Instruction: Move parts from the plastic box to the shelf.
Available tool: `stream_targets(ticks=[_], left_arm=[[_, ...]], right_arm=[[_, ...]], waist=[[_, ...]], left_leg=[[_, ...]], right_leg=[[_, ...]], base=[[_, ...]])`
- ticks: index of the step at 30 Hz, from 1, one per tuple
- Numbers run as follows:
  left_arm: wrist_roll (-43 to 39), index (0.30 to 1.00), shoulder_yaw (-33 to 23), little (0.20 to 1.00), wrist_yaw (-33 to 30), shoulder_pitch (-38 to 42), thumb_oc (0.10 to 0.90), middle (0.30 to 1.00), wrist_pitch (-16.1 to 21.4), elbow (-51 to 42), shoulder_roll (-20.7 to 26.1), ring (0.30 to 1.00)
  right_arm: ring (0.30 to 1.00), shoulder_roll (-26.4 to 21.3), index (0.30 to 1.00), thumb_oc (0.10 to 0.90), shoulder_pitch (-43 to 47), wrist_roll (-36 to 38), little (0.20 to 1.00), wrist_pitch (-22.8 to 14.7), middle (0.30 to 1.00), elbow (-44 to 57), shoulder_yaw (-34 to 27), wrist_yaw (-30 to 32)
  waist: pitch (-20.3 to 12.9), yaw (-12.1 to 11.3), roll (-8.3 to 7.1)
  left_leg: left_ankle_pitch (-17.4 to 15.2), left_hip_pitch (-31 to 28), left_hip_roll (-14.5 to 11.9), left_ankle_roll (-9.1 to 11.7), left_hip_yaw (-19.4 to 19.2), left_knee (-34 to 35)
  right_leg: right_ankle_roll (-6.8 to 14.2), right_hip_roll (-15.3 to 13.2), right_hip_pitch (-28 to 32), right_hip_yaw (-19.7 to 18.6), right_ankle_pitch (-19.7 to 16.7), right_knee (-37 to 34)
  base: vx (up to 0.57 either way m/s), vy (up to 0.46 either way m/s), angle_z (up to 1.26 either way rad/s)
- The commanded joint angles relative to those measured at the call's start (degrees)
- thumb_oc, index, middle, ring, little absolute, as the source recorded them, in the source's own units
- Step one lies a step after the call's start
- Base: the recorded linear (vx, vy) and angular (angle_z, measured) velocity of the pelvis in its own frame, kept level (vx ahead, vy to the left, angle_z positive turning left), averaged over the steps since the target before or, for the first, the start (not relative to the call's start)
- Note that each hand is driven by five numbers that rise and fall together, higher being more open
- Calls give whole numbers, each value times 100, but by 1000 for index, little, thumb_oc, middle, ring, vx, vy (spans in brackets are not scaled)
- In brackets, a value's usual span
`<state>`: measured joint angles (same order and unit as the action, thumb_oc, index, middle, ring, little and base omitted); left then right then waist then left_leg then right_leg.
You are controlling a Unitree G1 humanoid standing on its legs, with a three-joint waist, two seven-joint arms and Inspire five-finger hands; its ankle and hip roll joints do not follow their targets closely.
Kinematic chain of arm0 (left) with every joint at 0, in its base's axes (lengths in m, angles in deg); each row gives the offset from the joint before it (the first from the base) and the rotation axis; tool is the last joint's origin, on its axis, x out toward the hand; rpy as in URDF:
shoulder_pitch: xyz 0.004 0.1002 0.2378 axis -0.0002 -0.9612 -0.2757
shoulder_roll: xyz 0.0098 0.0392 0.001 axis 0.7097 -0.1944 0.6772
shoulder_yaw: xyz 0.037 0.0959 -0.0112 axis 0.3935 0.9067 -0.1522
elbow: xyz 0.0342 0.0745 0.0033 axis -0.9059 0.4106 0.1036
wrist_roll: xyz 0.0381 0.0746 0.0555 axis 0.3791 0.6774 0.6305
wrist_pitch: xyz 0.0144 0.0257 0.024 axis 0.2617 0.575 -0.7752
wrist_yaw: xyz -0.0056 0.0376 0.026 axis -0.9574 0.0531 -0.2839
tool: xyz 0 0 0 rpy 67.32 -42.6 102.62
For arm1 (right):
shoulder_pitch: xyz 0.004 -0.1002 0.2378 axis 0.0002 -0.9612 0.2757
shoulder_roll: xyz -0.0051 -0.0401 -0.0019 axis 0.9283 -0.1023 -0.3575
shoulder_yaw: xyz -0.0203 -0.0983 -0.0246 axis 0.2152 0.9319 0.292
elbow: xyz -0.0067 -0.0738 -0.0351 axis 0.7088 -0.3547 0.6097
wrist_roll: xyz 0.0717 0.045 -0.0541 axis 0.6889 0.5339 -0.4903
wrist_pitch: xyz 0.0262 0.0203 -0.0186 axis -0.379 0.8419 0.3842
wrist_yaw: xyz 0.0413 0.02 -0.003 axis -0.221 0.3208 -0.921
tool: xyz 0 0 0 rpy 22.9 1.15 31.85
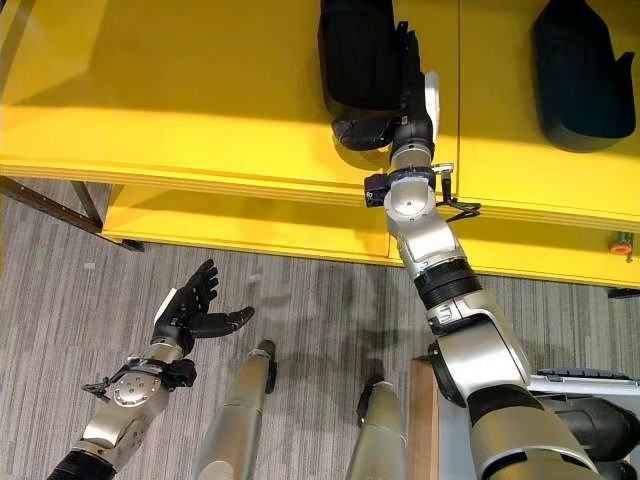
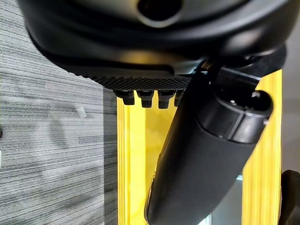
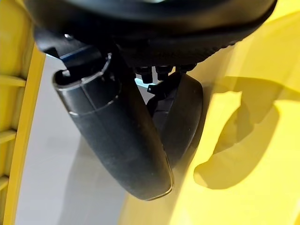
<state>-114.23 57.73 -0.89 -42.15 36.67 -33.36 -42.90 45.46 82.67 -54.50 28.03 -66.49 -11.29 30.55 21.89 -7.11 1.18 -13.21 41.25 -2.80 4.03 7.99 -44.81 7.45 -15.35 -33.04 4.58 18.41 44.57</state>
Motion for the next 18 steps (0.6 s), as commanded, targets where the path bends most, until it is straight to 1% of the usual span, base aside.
stream_targets(ticks=[1,14,18], left_arm=[[55,1000,-136,1000,-83,90,900,1000,422,-515,300,1000],[55,1000,-156,1000,-85,61,900,1000,415,-517,272,1000],[67,1000,-197,1000,-111,42,900,1000,412,-510,232,1000]], right_arm=[[1000,-258,1000,900,637,-12,1000,-666,1000,339,-370,270],[1000,-328,1000,900,482,-43,1000,-674,1000,507,-466,315],[1000,-380,1000,900,333,-279,1000,-678,1000,925,-511,349]], waist=[[-251,-78,-12],[-243,-56,7],[-264,-29,-11]], left_leg=[[-135,46,-201,-151,-49,-189],[-159,50,-207,-150,-57,-210],[-174,26,-226,-156,-64,-198]], right_leg=[[-381,111,461,34,133,87],[-377,109,441,15,156,104],[-379,115,459,18,156,90]], base=[[0,0,0],[0,0,0],[0,0,0]])
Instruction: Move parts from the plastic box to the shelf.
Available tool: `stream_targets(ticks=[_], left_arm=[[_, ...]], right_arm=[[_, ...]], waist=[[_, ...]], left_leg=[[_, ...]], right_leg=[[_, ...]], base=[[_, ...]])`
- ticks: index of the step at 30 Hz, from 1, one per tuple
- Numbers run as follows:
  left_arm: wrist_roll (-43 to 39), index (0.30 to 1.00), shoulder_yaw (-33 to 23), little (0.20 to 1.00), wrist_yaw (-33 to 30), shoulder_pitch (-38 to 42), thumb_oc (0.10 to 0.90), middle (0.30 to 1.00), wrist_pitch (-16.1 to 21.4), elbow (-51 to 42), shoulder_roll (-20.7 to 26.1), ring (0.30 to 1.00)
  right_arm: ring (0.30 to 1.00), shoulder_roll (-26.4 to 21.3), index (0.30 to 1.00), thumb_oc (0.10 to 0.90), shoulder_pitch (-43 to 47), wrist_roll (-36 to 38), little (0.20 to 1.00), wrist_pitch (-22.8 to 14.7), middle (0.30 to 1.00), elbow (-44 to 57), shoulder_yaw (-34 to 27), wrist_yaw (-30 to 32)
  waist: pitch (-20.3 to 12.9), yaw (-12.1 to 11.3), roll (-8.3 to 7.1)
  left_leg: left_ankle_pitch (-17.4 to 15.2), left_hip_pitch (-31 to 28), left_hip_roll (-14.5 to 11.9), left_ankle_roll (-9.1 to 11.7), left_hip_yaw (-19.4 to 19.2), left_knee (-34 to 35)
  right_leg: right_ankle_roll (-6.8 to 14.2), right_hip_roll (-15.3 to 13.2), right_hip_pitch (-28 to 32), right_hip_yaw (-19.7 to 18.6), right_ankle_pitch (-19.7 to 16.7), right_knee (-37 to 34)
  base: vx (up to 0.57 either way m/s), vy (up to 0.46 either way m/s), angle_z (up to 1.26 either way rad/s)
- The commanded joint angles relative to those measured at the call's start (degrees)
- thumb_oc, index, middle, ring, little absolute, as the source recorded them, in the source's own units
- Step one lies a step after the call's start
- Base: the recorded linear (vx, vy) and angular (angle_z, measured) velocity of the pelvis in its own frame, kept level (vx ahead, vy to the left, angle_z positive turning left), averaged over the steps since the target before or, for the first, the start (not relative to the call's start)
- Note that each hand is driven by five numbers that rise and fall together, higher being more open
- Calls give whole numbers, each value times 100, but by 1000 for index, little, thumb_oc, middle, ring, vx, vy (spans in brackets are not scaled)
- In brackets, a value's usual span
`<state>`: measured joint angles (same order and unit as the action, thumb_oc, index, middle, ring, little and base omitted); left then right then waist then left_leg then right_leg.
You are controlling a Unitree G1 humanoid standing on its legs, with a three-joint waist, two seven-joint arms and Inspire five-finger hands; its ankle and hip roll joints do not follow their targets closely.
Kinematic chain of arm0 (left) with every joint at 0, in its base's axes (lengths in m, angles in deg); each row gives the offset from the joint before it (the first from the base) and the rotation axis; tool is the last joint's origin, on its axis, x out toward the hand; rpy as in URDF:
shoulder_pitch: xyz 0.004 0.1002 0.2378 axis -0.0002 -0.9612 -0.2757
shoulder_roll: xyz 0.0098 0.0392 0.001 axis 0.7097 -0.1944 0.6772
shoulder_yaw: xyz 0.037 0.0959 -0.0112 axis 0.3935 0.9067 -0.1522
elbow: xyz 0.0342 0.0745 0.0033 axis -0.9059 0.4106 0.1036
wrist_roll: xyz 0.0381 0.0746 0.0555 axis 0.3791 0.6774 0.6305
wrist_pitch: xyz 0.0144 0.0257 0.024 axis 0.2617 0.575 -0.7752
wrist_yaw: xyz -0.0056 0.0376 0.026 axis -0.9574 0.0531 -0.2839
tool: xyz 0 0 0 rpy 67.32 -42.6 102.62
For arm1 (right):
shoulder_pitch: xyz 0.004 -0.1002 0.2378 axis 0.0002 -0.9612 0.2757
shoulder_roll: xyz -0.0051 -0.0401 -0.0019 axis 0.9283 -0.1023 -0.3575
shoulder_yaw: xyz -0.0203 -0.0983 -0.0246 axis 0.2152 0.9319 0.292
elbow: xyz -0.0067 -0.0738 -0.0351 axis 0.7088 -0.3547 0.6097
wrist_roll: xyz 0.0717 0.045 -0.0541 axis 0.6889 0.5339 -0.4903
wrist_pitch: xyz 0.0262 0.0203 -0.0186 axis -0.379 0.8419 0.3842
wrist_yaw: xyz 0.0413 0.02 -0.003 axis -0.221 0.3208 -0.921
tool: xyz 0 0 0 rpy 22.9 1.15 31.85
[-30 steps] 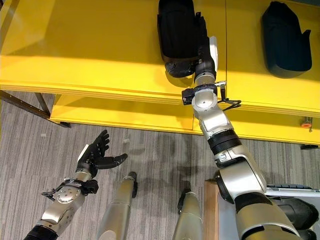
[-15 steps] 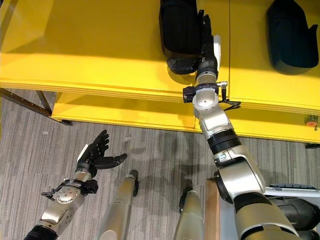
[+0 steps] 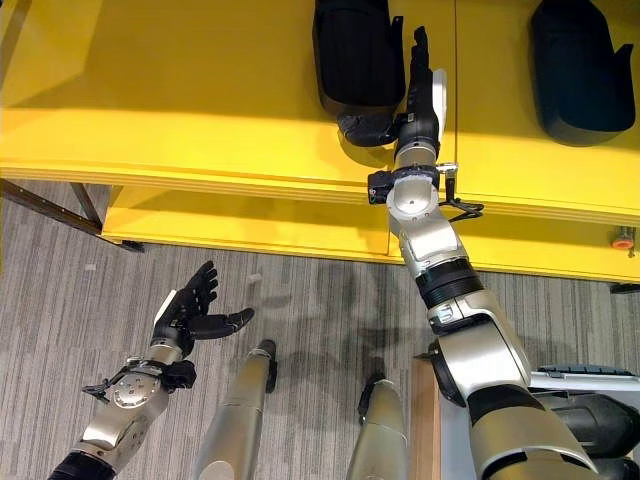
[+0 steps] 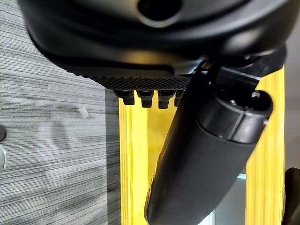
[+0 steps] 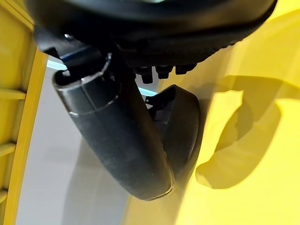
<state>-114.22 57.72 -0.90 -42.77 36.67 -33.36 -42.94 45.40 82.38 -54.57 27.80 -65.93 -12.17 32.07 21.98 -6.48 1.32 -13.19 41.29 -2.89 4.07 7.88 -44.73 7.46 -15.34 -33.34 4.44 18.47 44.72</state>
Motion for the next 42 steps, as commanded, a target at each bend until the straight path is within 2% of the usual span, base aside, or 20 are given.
stream_targets(ticks=[1,6,19,24,29,30,33,34,37,38,42], left_arm=[[74,1000,-211,1000,-123,100,900,1000,407,-508,223,1000],[120,1000,-244,1000,-155,95,900,1000,377,-506,189,1000],[341,1000,-409,1000,-234,-82,900,1000,320,-488,9,1000],[435,1000,-455,1000,-221,-172,900,1000,298,-525,-43,1000],[460,1000,-561,1000,-127,-340,900,1000,310,-553,-102,1000],[460,1000,-559,1000,-127,-344,900,1000,310,-554,-102,1000],[488,1000,-623,1000,-26,-482,900,1000,326,-516,-195,1000],[488,1000,-622,1000,-26,-485,900,1000,327,-517,-195,1000],[485,1000,-817,1000,74,-659,900,1000,381,-496,-238,1000],[485,1000,-816,1000,74,-659,900,1000,381,-496,-238,1000],[509,1000,-1073,1000,276,-955,900,1000,416,-428,-377,1000]], right_arm=[[1000,-386,1000,900,311,-318,1000,-668,1000,991,-450,204],[1000,-374,1000,900,17,-505,1000,-717,1000,1549,-516,207],[1000,-216,1000,900,-1498,-1199,1000,-952,1000,3389,-907,69],[1000,-6,1000,900,-2373,-1036,1000,-1090,1000,3923,-960,-194],[1000,248,1000,900,-3639,-453,1000,-1350,1000,4506,-1005,-708],[1000,248,1000,900,-3649,-453,1000,-1346,1000,4514,-1007,-710],[1000,345,1000,900,-4582,35,1000,-1515,1000,4696,-1062,-1185],[1000,344,1000,900,-4588,37,1000,-1514,1000,4700,-1064,-1187],[1000,292,1000,900,-5522,506,1000,-1607,1000,4841,-1224,-1696],[1000,292,1000,900,-5524,507,1000,-1607,1000,4843,-1226,-1697],[1000,357,1000,900,-6642,998,1000,-1601,1000,4707,-1492,-2291]], waist=[[-277,-78,-30],[-301,-29,-65],[-409,177,-168],[-440,269,-202],[-478,394,-248],[-478,394,-248],[-553,540,-296],[-549,538,-297],[-667,721,-299],[-677,725,-299],[-914,942,-260]], left_leg=[[-177,12,-218,-158,-52,-198],[-178,3,-236,-159,-64,-179],[-159,-116,-318,-143,-79,-56],[-93,-246,-367,-119,-97,87],[75,-513,-452,-60,-126,409],[78,-521,-451,-60,-127,416],[276,-885,-561,12,-183,840],[281,-900,-562,12,-186,853],[612,-1410,-722,112,-289,1551],[651,-1414,-720,110,-289,1596],[1175,-2263,-983,228,-500,2763]], right_leg=[[-378,117,493,29,146,68],[-384,112,490,35,140,61],[-372,163,550,8,129,-16],[-372,185,649,19,90,-140],[-351,225,852,33,-17,-389],[-352,224,860,35,-19,-396],[-320,314,1111,54,-170,-743],[-320,314,1124,54,-174,-753],[-252,415,1442,51,-366,-1283],[-253,415,1442,58,-396,-1316],[-183,601,1943,29,-665,-2088]], base=[[0,0,0],[0,0,0],[0,0,0],[-9,-11,-6],[-28,-34,-6],[-16,-35,-8],[-9,-41,-5],[-6,-37,0],[14,-40,-11],[25,-34,-24],[57,-53,-22]])
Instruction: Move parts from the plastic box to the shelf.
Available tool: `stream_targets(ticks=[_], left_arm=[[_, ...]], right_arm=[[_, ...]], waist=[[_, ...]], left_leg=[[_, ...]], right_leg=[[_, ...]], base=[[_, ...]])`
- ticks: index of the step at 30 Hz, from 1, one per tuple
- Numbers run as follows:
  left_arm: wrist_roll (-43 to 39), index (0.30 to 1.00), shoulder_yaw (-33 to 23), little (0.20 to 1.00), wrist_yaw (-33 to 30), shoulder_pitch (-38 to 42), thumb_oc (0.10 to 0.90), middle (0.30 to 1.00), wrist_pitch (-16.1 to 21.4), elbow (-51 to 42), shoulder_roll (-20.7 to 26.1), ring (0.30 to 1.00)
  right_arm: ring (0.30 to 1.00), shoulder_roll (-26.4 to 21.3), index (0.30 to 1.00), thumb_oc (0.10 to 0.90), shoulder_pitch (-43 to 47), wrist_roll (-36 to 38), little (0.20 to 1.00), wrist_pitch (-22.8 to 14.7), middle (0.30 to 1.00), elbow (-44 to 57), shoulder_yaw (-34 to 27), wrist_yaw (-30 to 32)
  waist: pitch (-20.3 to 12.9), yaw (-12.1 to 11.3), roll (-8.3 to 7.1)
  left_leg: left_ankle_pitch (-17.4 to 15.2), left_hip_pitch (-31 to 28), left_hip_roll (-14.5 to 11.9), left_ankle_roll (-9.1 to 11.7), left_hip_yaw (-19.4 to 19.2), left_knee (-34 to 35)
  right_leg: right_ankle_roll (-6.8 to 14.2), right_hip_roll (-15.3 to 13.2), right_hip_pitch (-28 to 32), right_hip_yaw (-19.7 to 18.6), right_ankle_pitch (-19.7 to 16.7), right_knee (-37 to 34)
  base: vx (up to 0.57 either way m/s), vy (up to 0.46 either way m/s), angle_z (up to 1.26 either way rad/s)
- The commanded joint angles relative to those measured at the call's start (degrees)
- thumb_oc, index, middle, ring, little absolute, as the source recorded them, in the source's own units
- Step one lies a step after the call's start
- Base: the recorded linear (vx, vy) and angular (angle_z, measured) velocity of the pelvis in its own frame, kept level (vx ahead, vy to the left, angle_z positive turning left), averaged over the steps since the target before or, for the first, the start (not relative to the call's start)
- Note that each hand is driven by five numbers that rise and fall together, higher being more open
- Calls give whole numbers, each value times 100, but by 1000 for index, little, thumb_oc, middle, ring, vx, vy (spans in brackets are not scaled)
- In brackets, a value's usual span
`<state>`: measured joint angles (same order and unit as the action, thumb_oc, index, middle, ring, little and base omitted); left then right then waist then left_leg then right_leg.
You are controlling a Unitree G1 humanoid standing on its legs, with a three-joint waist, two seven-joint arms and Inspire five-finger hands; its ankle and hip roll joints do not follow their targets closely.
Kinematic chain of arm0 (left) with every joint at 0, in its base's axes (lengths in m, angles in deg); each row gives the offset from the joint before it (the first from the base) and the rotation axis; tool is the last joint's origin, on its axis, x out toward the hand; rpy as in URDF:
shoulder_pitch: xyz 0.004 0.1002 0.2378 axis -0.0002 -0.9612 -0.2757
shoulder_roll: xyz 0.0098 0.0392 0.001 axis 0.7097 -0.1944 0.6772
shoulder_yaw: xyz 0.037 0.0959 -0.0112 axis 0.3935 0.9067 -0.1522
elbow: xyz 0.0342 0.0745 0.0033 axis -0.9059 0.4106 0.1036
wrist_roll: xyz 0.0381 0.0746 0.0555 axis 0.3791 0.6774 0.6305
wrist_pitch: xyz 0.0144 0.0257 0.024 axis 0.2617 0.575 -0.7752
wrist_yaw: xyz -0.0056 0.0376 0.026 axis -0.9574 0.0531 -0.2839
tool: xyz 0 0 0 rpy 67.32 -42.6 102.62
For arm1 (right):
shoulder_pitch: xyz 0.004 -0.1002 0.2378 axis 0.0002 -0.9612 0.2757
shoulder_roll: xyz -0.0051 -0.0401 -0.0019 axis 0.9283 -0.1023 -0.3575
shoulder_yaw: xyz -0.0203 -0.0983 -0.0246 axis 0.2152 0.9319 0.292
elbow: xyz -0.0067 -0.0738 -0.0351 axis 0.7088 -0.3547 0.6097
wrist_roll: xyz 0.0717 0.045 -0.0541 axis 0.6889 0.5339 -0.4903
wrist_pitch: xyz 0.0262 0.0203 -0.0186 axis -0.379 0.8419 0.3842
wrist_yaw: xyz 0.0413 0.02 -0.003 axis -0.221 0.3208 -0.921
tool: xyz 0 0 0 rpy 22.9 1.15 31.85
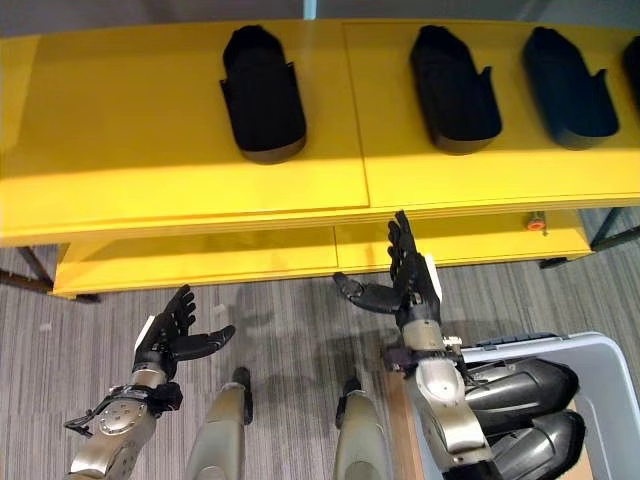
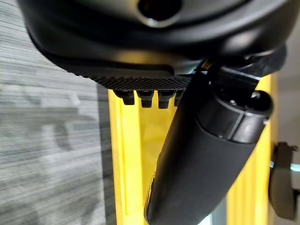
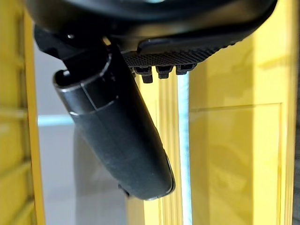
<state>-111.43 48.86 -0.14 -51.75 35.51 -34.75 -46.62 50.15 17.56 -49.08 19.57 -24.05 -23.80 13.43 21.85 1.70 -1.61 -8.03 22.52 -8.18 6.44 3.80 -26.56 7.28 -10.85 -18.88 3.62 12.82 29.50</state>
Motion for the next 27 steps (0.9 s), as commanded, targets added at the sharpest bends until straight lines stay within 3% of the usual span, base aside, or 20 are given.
stream_targets(ticks=[1,2,5,7,8,11,14,15,17,18,19,21,22,23,24,27], left_arm=[[229,1000,-287,1000,252,-150,900,1000,545,-284,-73,1000],[230,1000,-287,1000,253,-156,900,1000,545,-286,-73,1000],[172,1000,-435,1000,335,-363,900,1000,580,-193,-245,1000],[173,1000,-478,1000,361,-455,900,1000,597,-202,-295,1000],[185,1000,-510,1000,342,-486,900,1000,615,-196,-349,1000],[161,1000,-634,1000,360,-631,900,1000,649,-212,-483,1000],[142,1000,-661,1000,410,-699,900,1000,667,-234,-572,1000],[141,1000,-660,1000,409,-694,900,1000,684,-244,-573,1000],[125,1000,-664,1000,398,-672,900,1000,692,-263,-610,1000],[134,1000,-672,1000,391,-683,900,1000,709,-268,-623,1000],[121,1000,-713,1000,373,-697,900,1000,729,-304,-687,1000],[122,1000,-714,1000,373,-694,900,1000,728,-303,-686,1000],[139,1000,-714,1000,399,-674,900,1000,714,-382,-725,1000],[131,1000,-695,1000,416,-679,900,1000,705,-384,-739,1000],[100,1000,-660,1000,437,-701,900,1000,712,-425,-744,1000],[93,1000,-591,1000,490,-682,900,1000,674,-358,-666,1000]], right_arm=[[1000,-78,1000,900,-385,461,1000,-770,1000,444,-425,-522],[1000,-79,1000,900,-390,461,1000,-770,1000,446,-424,-523],[1000,-17,1000,900,-903,545,1000,-706,1000,125,-564,-700],[1000,-7,1000,900,-1025,568,1000,-707,1000,143,-612,-759],[1000,15,1000,900,-1097,550,1000,-708,1000,102,-637,-762],[1000,34,1000,900,-1279,529,1000,-751,1000,107,-762,-795],[1000,10,1000,900,-1398,441,1000,-769,1000,61,-805,-790],[1000,-17,1000,900,-1372,409,1000,-773,1000,11,-799,-757],[1000,-72,1000,900,-1314,401,1000,-756,1000,-14,-805,-756],[1000,-112,1000,900,-1287,389,1000,-755,1000,-31,-791,-772],[1000,-151,1000,900,-1168,413,1000,-726,1000,-100,-719,-802],[1000,-150,1000,900,-1164,413,1000,-726,1000,-102,-719,-803],[1000,-154,1000,900,-926,448,1000,-672,1000,-210,-626,-808],[1000,-126,1000,900,-851,482,1000,-650,1000,-223,-600,-808],[1000,-99,1000,900,-829,542,1000,-626,1000,-214,-589,-839],[1000,10,1000,900,-917,599,1000,-512,1000,-158,-637,-916]], waist=[[-1000,196,70],[-995,193,69],[-1197,314,158],[-1249,329,180],[-1283,344,209],[-1377,414,238],[-1399,422,196],[-1374,392,182],[-1346,338,114],[-1349,297,61],[-1371,170,-1],[-1382,174,-3],[-1418,35,-15],[-1430,12,-26],[-1469,65,-24],[-1530,128,-71]], left_leg=[[864,-590,-549,48,-160,1292],[879,-617,-553,51,-167,1322],[1441,-1162,-863,151,-348,2236],[1570,-1258,-914,162,-395,2420],[1784,-1304,-961,200,-396,2579],[1956,-1418,-1049,192,-575,2814],[1872,-1359,-1011,117,-581,2431],[1899,-1325,-943,94,-443,2335],[1688,-1228,-552,11,-111,2154],[1412,-1191,-175,-61,134,2045],[900,-1210,471,-190,648,1913],[912,-1188,478,-193,651,1909],[754,-1139,988,-278,1136,1829],[678,-1160,1110,-364,1248,1811],[671,-1222,1060,-366,1193,1885],[681,-1442,984,-468,822,2162]], right_leg=[[-163,226,571,127,-142,-707],[-165,230,587,126,-149,-722],[-186,477,764,63,-233,-1029],[-208,555,795,1,-253,-1124],[-228,623,794,-34,-271,-1176],[-288,806,819,-149,-349,-1413],[-357,864,999,-242,-481,-1733],[-370,862,1046,-270,-542,-1834],[-367,828,1192,-344,-660,-2131],[-360,809,1255,-441,-758,-2284],[-309,805,1317,-661,-902,-2478],[-304,799,1305,-659,-918,-2491],[-281,841,1323,-887,-1029,-2618],[-272,885,1316,-1005,-1042,-2602],[-247,916,1348,-1103,-1062,-2640],[-156,830,1351,-1235,-1173,-2676]], base=[[25,-44,-23],[11,-46,-13],[7,-75,-17],[-16,-58,-18],[-49,-88,-21],[-42,-108,-25],[-15,-103,-22],[-20,-25,-5],[-21,-38,-11],[23,-10,-16],[31,6,-22],[26,36,-63],[61,91,-96],[93,168,-101],[93,173,-84],[75,204,-66]])
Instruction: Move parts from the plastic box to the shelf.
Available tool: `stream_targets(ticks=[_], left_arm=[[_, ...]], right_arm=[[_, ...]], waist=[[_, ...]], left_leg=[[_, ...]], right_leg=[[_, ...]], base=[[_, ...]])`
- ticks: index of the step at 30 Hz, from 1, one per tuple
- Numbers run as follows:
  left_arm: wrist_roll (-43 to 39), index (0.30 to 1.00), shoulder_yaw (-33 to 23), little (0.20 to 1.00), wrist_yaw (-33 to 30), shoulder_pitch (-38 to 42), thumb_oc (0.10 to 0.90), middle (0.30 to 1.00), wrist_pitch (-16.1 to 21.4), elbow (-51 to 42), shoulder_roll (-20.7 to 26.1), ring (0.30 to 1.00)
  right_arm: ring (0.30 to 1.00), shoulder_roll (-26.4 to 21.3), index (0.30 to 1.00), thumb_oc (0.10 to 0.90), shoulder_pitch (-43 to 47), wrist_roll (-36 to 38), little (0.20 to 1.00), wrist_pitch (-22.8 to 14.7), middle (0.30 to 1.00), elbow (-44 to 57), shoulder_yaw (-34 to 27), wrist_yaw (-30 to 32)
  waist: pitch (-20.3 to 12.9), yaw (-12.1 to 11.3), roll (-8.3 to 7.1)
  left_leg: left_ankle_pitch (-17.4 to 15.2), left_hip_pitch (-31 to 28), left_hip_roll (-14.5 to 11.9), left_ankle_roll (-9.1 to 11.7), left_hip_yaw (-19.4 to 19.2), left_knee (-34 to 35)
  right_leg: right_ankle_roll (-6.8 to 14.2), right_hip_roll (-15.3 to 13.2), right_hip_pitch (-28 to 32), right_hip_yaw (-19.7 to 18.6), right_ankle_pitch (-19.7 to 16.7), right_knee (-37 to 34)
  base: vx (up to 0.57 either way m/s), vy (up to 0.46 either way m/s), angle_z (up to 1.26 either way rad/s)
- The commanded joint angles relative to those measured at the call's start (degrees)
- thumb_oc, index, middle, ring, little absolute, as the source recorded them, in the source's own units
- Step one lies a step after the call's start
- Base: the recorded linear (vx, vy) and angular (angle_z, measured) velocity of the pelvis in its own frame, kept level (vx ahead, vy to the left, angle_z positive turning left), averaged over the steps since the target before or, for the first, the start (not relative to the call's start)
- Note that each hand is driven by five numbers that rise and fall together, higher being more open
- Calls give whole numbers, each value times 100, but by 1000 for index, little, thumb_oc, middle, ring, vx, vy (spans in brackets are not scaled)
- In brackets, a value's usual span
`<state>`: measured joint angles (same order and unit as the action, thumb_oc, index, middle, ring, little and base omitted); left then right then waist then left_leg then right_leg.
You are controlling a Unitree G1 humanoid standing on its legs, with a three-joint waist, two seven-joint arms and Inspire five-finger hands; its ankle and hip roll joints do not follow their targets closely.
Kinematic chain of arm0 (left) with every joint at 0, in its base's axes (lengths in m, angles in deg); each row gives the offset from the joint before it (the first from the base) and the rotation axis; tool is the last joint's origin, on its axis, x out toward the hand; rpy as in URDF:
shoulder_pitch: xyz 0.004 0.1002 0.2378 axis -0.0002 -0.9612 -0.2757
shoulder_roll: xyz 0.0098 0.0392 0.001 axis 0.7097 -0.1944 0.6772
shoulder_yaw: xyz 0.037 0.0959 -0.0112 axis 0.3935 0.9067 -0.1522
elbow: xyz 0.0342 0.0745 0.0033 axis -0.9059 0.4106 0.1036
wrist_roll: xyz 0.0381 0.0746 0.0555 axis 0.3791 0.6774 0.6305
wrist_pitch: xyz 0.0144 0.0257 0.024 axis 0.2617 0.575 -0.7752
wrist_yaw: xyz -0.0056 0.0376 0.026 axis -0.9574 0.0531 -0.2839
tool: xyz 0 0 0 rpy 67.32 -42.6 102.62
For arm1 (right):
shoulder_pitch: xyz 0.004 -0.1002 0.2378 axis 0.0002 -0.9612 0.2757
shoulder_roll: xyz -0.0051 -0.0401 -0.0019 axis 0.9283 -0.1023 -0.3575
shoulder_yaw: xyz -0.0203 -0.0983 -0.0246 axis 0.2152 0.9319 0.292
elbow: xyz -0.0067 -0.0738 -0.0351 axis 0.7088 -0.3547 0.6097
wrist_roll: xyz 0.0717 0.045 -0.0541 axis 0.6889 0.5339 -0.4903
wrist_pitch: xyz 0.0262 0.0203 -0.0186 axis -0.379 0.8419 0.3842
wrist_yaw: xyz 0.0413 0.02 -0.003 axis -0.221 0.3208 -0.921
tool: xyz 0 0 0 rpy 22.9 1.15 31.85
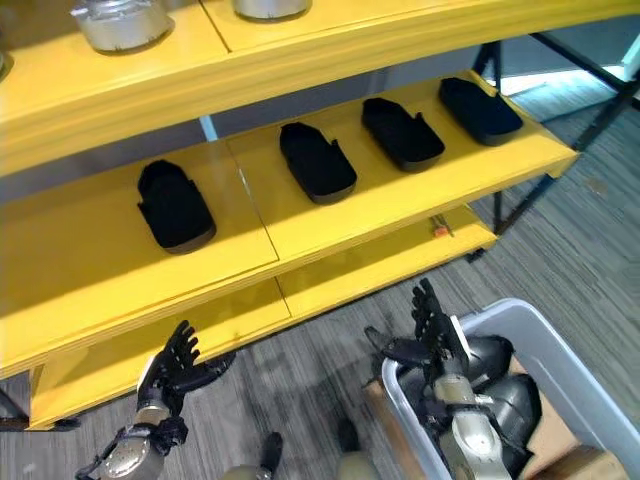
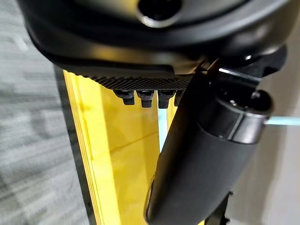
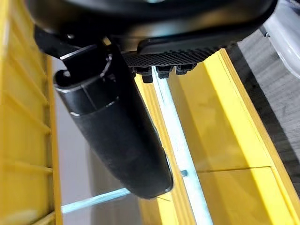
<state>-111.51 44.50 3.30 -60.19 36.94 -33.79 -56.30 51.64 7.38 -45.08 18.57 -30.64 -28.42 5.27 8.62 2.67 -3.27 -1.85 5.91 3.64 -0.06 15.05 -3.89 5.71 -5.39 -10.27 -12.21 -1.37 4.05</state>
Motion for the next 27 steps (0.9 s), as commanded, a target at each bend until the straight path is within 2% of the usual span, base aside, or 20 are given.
stream_targets(ticks=[1,4,5,8,10,13,17,20,21,22,23,24,25,26,27], left_arm=[[100,1000,-152,1000,146,162,900,1000,533,-451,305,1000],[129,1000,-183,1000,147,108,900,1000,507,-474,366,1000],[139,1000,-165,1000,175,71,900,1000,481,-478,412,1000],[108,1000,-156,1000,178,53,900,1000,477,-475,450,1000],[151,1000,-128,1000,186,54,900,1000,452,-440,515,1000],[181,1000,-107,1000,174,112,900,1000,444,-444,574,1000],[251,1000,-40,1000,104,267,900,1000,459,-384,730,1000],[268,1000,-45,1000,40,335,900,1000,487,-362,768,1000],[274,1000,-54,1000,19,356,900,1000,496,-355,790,1000],[274,1000,-54,1000,19,356,900,1000,496,-355,790,1000],[274,1000,-131,1000,-34,326,900,1000,497,-350,795,1000],[275,1000,-133,1000,-34,328,900,1000,496,-350,794,1000],[248,1000,-290,1000,-74,214,900,1000,487,-395,721,1000],[225,1000,-402,1000,-62,112,900,1000,469,-421,649,1000],[205,1000,-449,1000,-35,40,900,1000,463,-448,589,1000]], right_arm=[[1000,-136,1000,900,96,201,1000,-409,1000,506,-176,-101],[1000,-51,1000,900,62,282,1000,-347,1000,484,-139,-154],[1000,-22,1000,900,59,311,1000,-310,1000,497,-104,-198],[1000,18,1000,900,57,396,1000,-275,1000,508,-66,-235],[1000,64,1000,900,-15,432,1000,-254,1000,577,-83,-287],[1000,105,1000,900,-21,460,1000,-233,1000,598,-99,-275],[1000,193,1000,900,-58,535,1000,-223,1000,649,-87,-269],[1000,198,1000,900,-40,530,1000,-234,1000,652,-45,-260],[1000,181,1000,900,-24,511,1000,-238,1000,650,-19,-259],[1000,181,1000,900,-24,511,1000,-238,1000,650,-19,-259],[1000,175,1000,900,-12,499,1000,-254,1000,616,52,-247],[1000,174,1000,900,-9,499,1000,-255,1000,614,53,-247],[1000,192,1000,900,3,442,1000,-271,1000,530,112,-222],[1000,197,1000,900,37,377,1000,-263,1000,491,141,-201],[1000,200,1000,900,58,346,1000,-235,1000,474,150,-203]], waist=[[-204,14,89],[-240,37,57],[-247,72,37],[-250,75,12],[-262,174,-31],[-234,223,-39],[-97,412,-44],[64,417,-39],[119,389,-27],[113,387,-28],[226,218,95],[228,232,97],[265,20,138],[250,-116,132],[214,-152,128]], left_leg=[[68,203,-201,181,-318,-89],[25,107,-209,86,-492,21],[21,29,-214,18,-712,139],[33,-30,-228,-22,-896,235],[-26,-136,-201,-106,-1149,308],[-26,-180,-167,-151,-1244,372],[-3,-230,-67,-233,-1577,539],[-31,-246,-72,-278,-1762,536],[-10,-203,-104,-277,-1870,531],[-9,-197,-104,-277,-1873,531],[-6,-203,-245,-256,-2127,561],[2,-198,-246,-253,-2113,560],[-59,-257,-384,-197,-2447,509],[-112,-291,-460,-173,-2691,465],[-218,-373,-512,-143,-2772,464]], right_leg=[[1,284,495,332,243,-135],[77,247,472,201,178,-175],[174,227,421,65,81,-195],[235,214,357,-41,-2,-210],[366,159,284,-176,-103,-208],[430,145,206,-247,-148,-137],[628,56,-60,-485,-412,43],[667,65,-257,-430,-471,257],[649,38,-364,-229,-483,349],[649,39,-372,-232,-485,349],[420,-277,-332,912,-230,449],[417,-279,-327,927,-236,442],[355,-757,-89,2184,-154,398],[378,-1068,-29,2732,-277,386],[460,-1175,1,2836,-342,378]], base=[[37,187,-44],[21,131,-51],[-4,162,-54],[11,152,-51],[18,227,-50],[-5,139,-26],[-32,180,-24],[-72,141,-54],[-90,71,-96],[-136,103,-121],[-91,73,-81],[-127,118,-91],[-53,49,-118],[15,34,-186],[77,4,-164]])
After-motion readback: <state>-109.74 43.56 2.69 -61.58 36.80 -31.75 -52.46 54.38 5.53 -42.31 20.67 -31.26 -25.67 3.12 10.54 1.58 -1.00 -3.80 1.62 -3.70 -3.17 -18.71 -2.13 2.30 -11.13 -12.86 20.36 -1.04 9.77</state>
